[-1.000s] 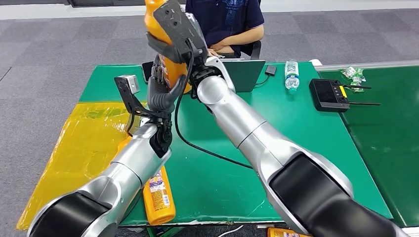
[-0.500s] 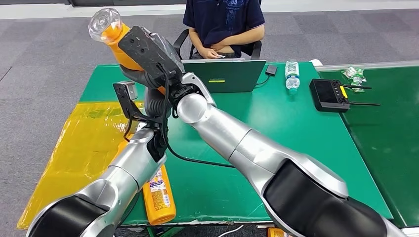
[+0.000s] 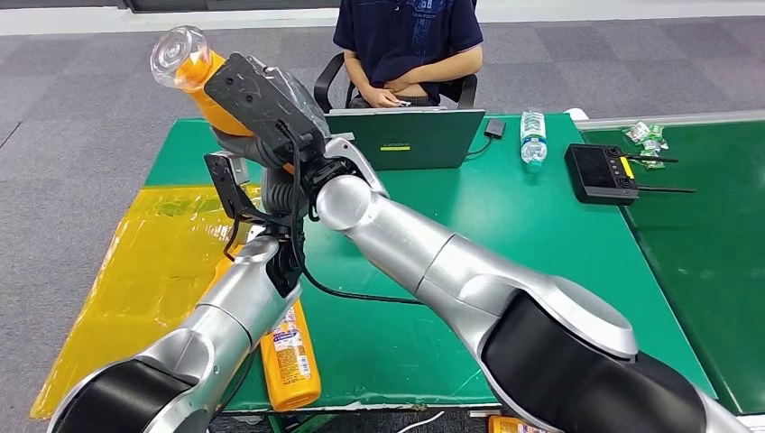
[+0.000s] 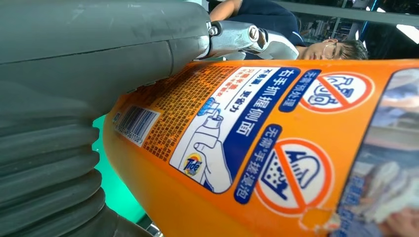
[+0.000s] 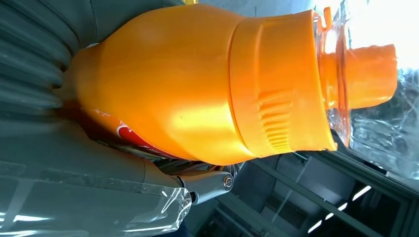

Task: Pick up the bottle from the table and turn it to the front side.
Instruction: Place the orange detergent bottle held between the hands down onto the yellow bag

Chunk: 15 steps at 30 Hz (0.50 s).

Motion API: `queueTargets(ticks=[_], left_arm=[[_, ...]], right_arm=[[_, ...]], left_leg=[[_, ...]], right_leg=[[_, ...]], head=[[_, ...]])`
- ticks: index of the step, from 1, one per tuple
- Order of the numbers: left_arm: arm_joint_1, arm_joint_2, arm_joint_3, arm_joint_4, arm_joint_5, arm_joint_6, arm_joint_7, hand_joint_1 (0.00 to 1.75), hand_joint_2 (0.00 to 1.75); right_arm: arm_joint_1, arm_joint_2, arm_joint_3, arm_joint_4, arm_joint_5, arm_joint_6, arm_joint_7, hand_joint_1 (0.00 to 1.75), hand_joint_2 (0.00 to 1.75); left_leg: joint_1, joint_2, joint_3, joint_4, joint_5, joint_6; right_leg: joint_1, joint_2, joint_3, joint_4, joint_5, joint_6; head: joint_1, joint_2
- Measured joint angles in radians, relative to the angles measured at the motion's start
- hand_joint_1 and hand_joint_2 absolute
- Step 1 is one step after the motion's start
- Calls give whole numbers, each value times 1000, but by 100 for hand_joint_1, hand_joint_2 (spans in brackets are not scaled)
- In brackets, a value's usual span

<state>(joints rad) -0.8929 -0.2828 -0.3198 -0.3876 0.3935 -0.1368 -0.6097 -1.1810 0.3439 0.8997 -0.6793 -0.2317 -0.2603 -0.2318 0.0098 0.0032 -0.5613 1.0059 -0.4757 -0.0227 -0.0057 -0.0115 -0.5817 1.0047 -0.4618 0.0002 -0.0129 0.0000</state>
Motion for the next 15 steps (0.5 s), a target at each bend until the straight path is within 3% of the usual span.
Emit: queueTargets(ticks=[5, 9, 15], left_arm=[[0, 0, 11, 0, -7, -13, 1, 175, 175], [0, -1, 25, 0, -12, -21, 2, 175, 175], [0, -1, 48, -1, -12, -31, -8, 175, 175]], right_arm=[[-12, 0, 22, 6, -29, -5, -2, 175, 175], [-16, 0, 31, 12, -47, -6, -7, 24, 175], [-6, 0, 43, 22, -54, -3, -14, 19, 175]], left_leg=[[0, 0, 0, 0, 0, 0], [0, 0, 0, 0, 0, 0], [0, 0, 0, 0, 0, 0]], right_leg=[[0, 0, 0, 0, 0, 0], [0, 0, 0, 0, 0, 0], [0, 0, 0, 0, 0, 0]], head=[[0, 0], [0, 0], [0, 0]])
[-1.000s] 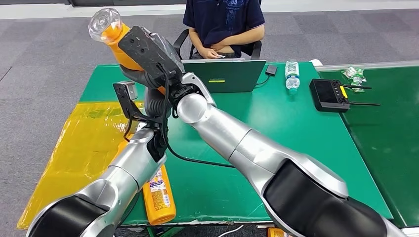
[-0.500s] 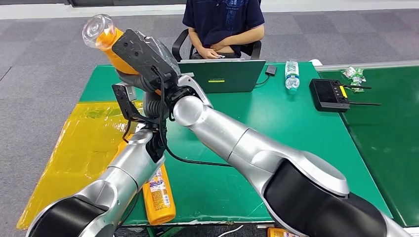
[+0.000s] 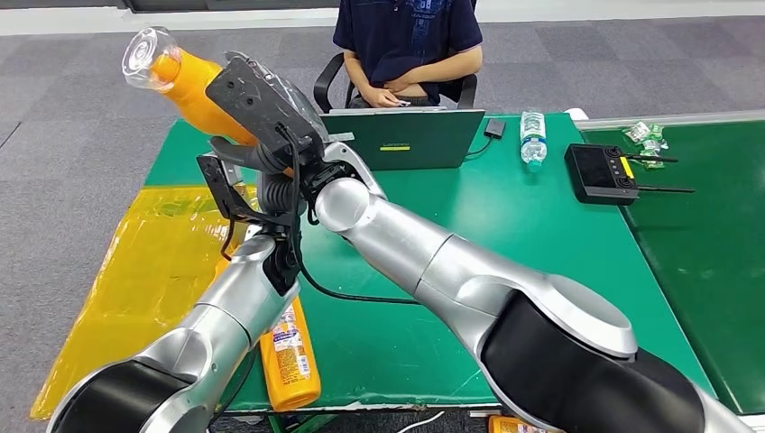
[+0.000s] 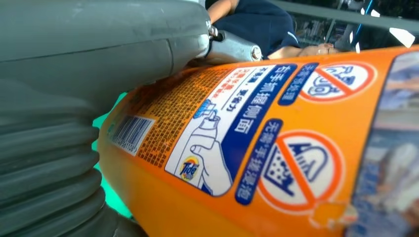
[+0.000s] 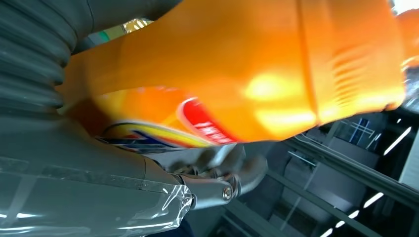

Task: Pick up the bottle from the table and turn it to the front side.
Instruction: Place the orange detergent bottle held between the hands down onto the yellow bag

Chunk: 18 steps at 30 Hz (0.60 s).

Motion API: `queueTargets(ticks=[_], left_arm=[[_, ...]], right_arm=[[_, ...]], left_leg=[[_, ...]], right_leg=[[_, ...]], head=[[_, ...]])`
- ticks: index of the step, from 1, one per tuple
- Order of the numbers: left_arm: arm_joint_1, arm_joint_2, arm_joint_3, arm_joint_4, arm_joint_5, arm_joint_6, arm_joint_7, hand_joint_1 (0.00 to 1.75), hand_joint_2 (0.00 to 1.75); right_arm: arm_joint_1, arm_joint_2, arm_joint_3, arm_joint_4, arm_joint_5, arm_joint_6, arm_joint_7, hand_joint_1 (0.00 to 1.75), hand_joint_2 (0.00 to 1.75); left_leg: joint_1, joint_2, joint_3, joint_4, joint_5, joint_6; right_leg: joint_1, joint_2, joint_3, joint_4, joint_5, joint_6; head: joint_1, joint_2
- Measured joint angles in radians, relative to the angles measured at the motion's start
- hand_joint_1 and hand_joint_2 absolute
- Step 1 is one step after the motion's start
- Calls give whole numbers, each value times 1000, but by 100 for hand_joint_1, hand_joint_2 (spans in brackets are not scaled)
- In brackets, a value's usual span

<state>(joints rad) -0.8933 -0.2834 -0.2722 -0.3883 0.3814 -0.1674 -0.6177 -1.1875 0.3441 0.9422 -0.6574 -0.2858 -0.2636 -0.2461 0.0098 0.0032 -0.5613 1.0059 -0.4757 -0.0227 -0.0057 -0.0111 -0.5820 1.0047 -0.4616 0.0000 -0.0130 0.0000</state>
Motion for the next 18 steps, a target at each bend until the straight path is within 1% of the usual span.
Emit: queueTargets(ticks=[18], left_arm=[[-1, 0, 3, 0, 0, -1, -1, 175, 175]], right_arm=[[2, 0, 4, 10, 0, 2, -2, 19, 175]], left_leg=[[0, 0, 0, 0, 0, 0]], right_leg=[[0, 0, 0, 0, 0, 0]], head=[[0, 0]])
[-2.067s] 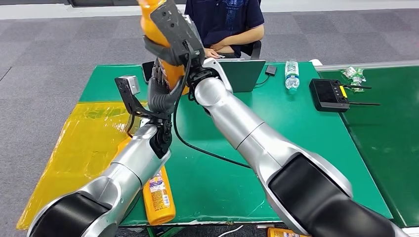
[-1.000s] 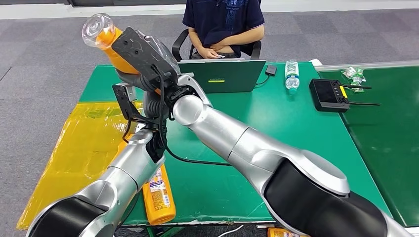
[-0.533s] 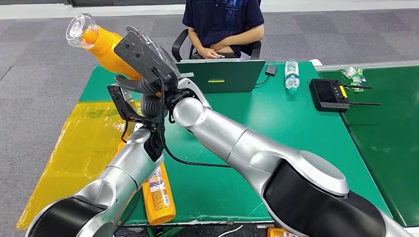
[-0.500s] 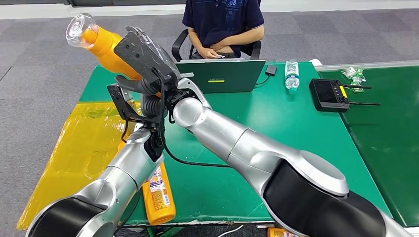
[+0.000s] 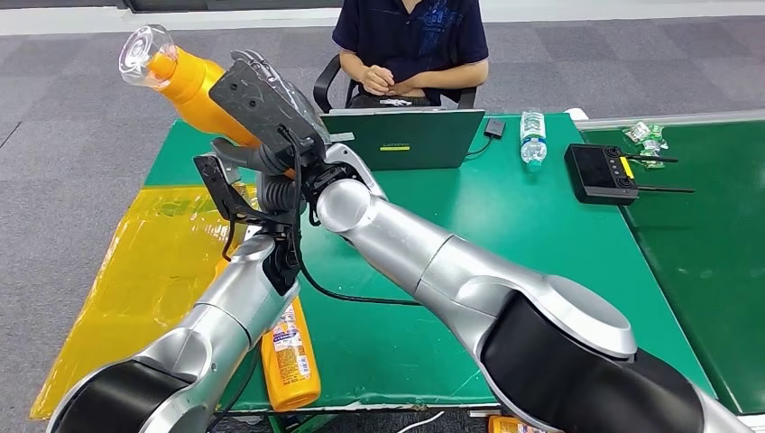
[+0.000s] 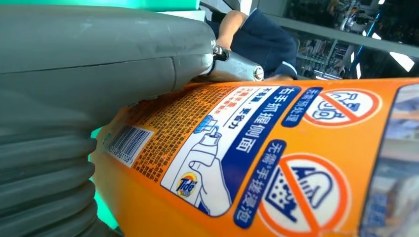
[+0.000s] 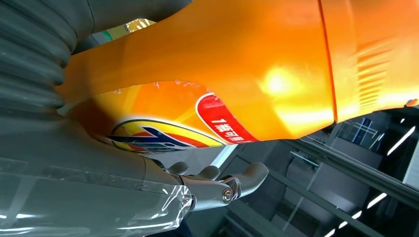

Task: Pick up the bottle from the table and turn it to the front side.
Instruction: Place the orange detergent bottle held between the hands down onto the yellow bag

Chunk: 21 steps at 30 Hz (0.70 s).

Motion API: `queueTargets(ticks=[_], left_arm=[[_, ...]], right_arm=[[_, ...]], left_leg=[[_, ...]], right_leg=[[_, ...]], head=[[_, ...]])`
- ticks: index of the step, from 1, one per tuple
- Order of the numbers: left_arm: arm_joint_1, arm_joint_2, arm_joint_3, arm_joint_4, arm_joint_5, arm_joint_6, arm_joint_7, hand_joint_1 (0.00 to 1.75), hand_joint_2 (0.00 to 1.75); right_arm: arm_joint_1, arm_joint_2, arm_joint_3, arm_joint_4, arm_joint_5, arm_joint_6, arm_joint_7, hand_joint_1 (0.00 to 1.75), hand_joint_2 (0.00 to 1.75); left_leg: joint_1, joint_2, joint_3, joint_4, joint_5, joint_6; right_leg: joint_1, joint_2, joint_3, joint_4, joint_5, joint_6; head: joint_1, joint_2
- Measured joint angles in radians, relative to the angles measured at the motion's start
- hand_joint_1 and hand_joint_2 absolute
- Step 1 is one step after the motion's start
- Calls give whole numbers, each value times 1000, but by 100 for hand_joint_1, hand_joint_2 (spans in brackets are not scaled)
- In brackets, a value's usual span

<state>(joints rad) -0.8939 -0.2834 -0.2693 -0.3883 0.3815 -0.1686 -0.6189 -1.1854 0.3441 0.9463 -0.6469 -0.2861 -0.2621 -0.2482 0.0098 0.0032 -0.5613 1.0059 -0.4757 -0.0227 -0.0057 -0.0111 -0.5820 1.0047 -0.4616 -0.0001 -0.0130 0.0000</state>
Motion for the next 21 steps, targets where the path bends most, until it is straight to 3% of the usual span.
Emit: queueTargets(ticks=[12, 16, 18, 21], left_arm=[[-1, 0, 2, 0, 0, 0, 0, 175, 175], [-1, 1, 2, 0, -4, 4, 1, 175, 175], [-2, 43, -3, -1, -81, 76, 16, 175, 175], [-13, 206, -11, -10, -335, 358, 5, 175, 175]], right_arm=[[0, 0, 3, 4, 0, 0, 0, 19, 175], [1, 0, 3, 4, 5, -5, 2, 0, 175], [24, -34, 1, -2, 80, -61, 4, 0, 175], [128, -160, -38, -45, 320, -94, -87, 0, 175]], left_leg=[[0, 0, 0, 0, 0, 0], [0, 0, 0, 0, 0, 0], [1, 0, 0, 0, 0, -1], [3, 8, 5, -1, 0, -4]], right_leg=[[0, 0, 0, 0, 0, 0], [0, 0, 0, 0, 0, 0], [1, 0, 1, 0, 0, -1], [1, 7, 2, 0, 2, -4]], head=[[0, 0], [0, 0], [0, 0], [0, 0]])
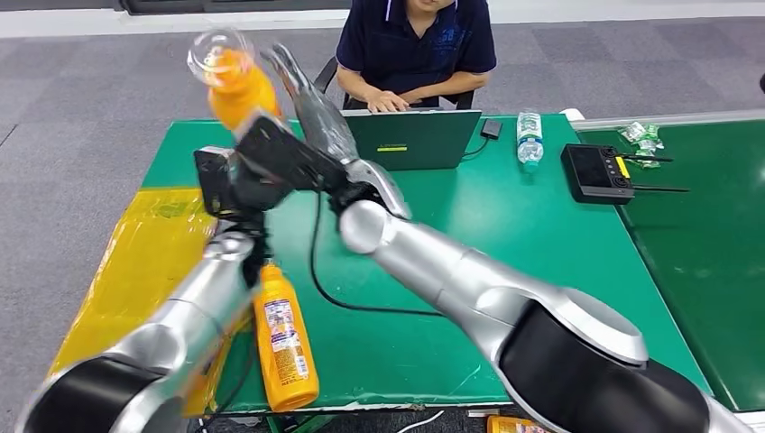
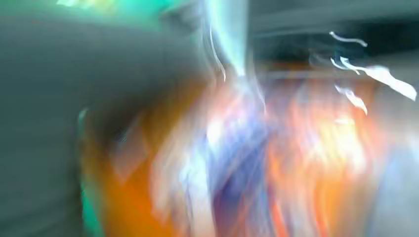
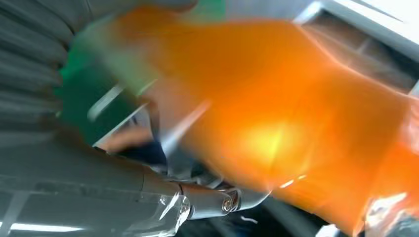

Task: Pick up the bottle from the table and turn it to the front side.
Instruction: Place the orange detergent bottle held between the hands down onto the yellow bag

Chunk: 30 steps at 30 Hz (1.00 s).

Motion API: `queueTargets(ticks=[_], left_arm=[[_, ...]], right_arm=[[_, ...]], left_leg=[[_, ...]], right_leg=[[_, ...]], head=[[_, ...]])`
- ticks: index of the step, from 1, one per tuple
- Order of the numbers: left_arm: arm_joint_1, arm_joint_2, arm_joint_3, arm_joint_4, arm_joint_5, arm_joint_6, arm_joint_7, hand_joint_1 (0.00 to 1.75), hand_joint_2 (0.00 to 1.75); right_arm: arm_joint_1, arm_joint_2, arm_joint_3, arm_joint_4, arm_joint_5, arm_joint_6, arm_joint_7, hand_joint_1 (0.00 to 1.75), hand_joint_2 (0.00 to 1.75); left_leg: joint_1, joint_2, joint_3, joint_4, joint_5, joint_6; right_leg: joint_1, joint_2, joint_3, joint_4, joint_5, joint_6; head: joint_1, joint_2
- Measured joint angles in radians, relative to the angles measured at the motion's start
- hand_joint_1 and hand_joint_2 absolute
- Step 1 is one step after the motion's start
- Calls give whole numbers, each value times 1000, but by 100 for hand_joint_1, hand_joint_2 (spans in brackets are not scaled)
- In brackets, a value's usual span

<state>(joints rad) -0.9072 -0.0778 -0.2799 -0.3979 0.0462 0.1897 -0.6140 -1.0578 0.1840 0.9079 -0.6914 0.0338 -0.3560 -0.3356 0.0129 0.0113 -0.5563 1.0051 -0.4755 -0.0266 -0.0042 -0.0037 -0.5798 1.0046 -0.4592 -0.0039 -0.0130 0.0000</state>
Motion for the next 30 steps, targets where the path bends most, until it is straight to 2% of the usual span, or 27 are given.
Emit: queueTargets(ticks=[2, 3, 5, 7, 13, 19, 30], left_arm=[[-12, 116, 5, -2, -100, 148, -20, 175, 175], [-15, 155, 8, -4, -132, 176, -20, 175, 175], [-15, 205, 16, -11, -196, 188, -9, 175, 175], [-8, 228, 29, -20, -247, 189, 4, 175, 175], [2, 264, 63, -41, -280, 191, 15, 175, 175], [17, 278, 111, -60, -333, 179, 7, 175, 175], [30, 280, 147, -76, -409, 191, 15, 175, 175]], right_arm=[[85, -83, -68, -17, 113, 52, -62, 0, 175], [123, -113, -105, -25, 154, 71, -70, 0, 175], [179, -149, -169, -50, 222, 94, -63, 0, 175], [216, -157, -216, -82, 265, 108, -50, 0, 175], [277, -174, -318, -135, 292, 117, -39, 0, 175], [330, -186, -388, -190, 323, 131, -43, 0, 175], [368, -191, -435, -247, 346, 142, -39, 0, 175]], left_leg=[[0, 2, 0, 0, 1, 0], [0, -1, -1, 0, 2, 0], [0, -6, -4, 0, 4, -1], [0, -7, -6, 0, 4, -1], [0, -4, -7, 0, 4, -2], [0, -5, -7, 0, 4, -2], [0, -5, -7, 0, 4, -2]], right_leg=[[0, 2, -1, 0, 1, -1], [0, -1, -2, 0, 1, -1], [0, -6, -3, 1, 1, -1], [1, -6, -4, 1, 1, -1], [1, -4, -7, 1, 1, -2], [1, -5, -6, 1, 1, -2], [1, -4, -7, 1, 1, -2]], head=[[-1, 0], [-2, 0], [-2, 0], [-2, 0], [-2, 0], [-2, 0], [-2, 0]])
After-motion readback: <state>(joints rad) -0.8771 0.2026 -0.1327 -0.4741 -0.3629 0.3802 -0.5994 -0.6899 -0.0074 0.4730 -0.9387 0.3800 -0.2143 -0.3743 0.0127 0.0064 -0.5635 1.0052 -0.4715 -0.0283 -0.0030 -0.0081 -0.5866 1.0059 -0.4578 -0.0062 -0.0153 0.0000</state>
